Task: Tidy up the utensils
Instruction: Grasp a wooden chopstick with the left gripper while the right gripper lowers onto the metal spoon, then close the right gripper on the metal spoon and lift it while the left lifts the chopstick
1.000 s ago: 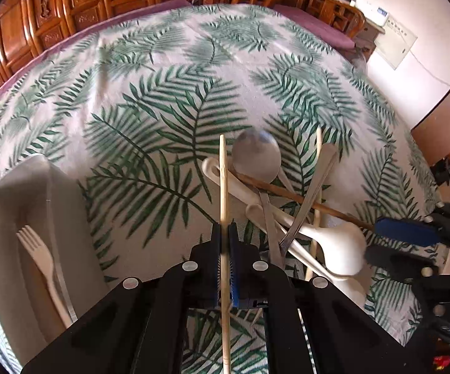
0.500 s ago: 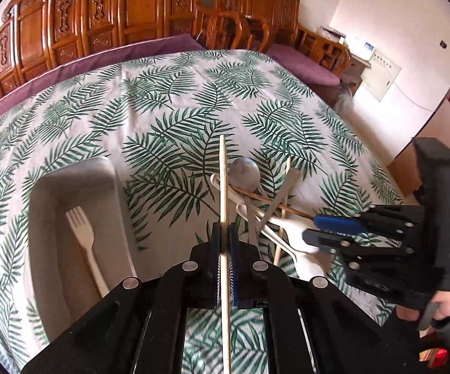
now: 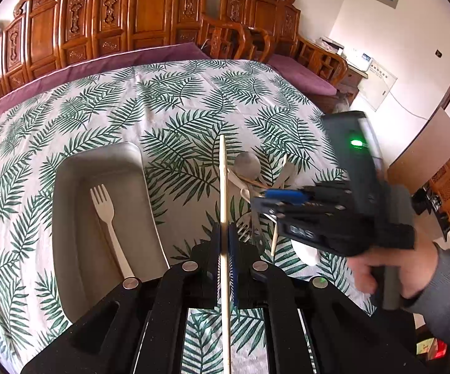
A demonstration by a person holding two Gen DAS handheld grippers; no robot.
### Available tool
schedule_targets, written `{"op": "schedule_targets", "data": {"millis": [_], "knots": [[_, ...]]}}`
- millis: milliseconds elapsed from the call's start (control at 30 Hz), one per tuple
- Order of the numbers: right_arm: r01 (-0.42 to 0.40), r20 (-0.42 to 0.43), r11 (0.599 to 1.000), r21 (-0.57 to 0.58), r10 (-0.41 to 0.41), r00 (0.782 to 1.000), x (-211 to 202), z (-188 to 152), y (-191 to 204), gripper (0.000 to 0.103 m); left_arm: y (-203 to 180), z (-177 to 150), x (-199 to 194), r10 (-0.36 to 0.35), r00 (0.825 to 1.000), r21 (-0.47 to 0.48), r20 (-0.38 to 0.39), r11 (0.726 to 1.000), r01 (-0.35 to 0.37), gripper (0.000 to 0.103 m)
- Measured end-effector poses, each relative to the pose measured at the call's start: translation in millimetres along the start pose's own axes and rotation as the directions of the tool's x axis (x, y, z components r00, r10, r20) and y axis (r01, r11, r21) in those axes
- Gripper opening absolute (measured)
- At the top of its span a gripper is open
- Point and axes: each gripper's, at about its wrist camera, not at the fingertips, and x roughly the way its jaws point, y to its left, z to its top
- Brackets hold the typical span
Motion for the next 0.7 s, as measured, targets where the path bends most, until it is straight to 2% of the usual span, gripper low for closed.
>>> {"op": "schedule_targets", "data": {"millis": [167, 300, 467, 600, 700], "knots": [[0.07, -0.03, 0.997, -0.014, -0.071, 0.997, 15.1, 9.5, -2.6, 0.026, 6.5, -1.2, -7.3, -0.003, 1.0, -0.008, 0.015, 1.0, 0.003, 0.004], [0.069, -0.056, 0.998, 0.012, -0.069, 0.996, 25.4, 13.7, -9.6, 0.026, 10.4, -2.5, -12.6, -0.003, 1.0, -0.01, 0.023, 1.0, 0.003, 0.004], [0.09, -0.063, 0.996, -0.018, -0.09, 0.994, 31.5, 17.4, -3.4, 0.026, 16.3, -4.8, -16.0, 0.003, 1.0, -0.018, 0.027, 1.0, -0.002, 0.004], [0.102, -0.051, 0.994, -0.039, -0.104, 0.993, 28.3, 17.6, -1.2, 0.013, 19.3, -7.1, -16.5, 0.007, 1.0, -0.021, 0.024, 1.0, -0.007, 0.004], [0.099, -0.031, 0.994, -0.042, -0.1, 0.994, 23.1, 17.5, -2.0, 0.007, 19.2, -9.1, -16.5, 0.007, 1.0, -0.024, 0.022, 1.0, -0.006, 0.004]]}}
